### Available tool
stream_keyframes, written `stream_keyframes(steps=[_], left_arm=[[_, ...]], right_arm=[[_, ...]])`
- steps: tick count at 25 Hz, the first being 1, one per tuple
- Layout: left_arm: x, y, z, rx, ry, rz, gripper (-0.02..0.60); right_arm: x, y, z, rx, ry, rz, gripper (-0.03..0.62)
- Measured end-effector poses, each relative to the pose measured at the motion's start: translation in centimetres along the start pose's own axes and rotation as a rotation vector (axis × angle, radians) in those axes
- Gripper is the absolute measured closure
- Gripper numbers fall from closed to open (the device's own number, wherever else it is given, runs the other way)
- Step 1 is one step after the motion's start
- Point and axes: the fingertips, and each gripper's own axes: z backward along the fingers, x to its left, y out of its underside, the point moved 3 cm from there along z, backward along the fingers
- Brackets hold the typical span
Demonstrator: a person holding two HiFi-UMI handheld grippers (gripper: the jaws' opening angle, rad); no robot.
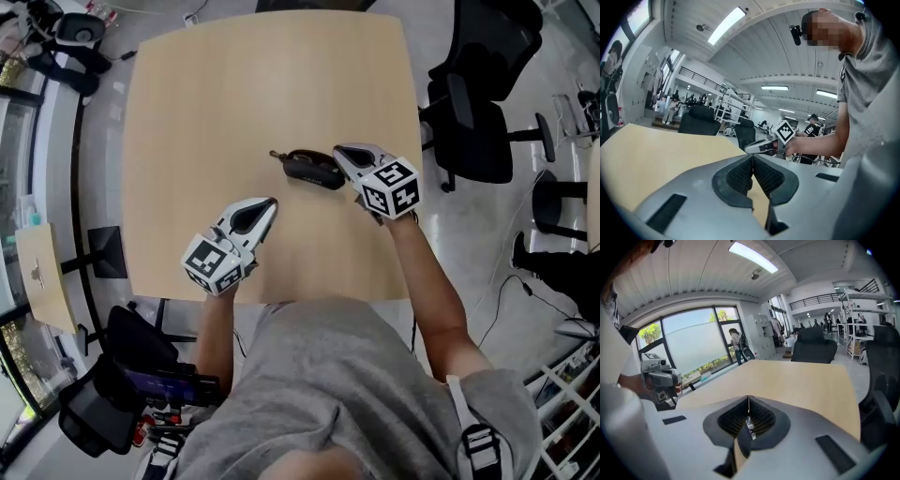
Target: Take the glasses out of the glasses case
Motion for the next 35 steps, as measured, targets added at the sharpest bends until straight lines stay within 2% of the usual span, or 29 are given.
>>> stream_keyframes(steps=[6, 9, 16, 17, 19, 20, 22, 27, 30, 35], left_arm=[[2.0, 1.7, -0.5, 0.022, -0.004, 0.042, 0.577], [2.4, 1.9, -0.8, 0.025, -0.009, 0.059, 0.577], [3.3, 2.6, -0.7, 0.029, -0.018, 0.087, 0.577], [3.4, 2.6, -0.7, 0.028, -0.020, 0.089, 0.577], [3.9, 2.8, -0.7, 0.025, -0.023, 0.093, 0.577], [4.0, 2.8, -0.8, 0.024, -0.025, 0.095, 0.577], [3.9, 2.9, -0.7, 0.025, -0.033, 0.101, 0.577], [3.0, 2.7, 0.3, 0.027, -0.065, 0.102, 0.577], [2.9, 2.4, -0.1, 0.018, -0.054, 0.092, 0.577], [3.2, 1.9, -0.6, 0.010, -0.028, 0.081, 0.577]], right_arm=[[-1.6, 4.7, -6.3, 0.193, -0.048, 0.045, 0.586], [-1.5, 6.9, -8.0, 0.288, -0.102, 0.071, 0.585], [0.3, 9.8, -10.0, 0.428, -0.218, 0.161, 0.582], [0.7, 10.0, -10.3, 0.441, -0.233, 0.185, 0.575], [1.5, 10.5, -10.9, 0.471, -0.268, 0.229, 0.482], [1.7, 10.8, -11.2, 0.490, -0.279, 0.252, 0.457], [1.9, 11.4, -11.3, 0.526, -0.271, 0.313, 0.453], [2.1, 12.4, -12.0, 0.573, -0.191, 0.499, 0.453], [1.3, 12.5, -11.8, 0.580, -0.151, 0.500, 0.455], [0.8, 11.1, -11.0, 0.573, -0.106, 0.423, 0.514]])
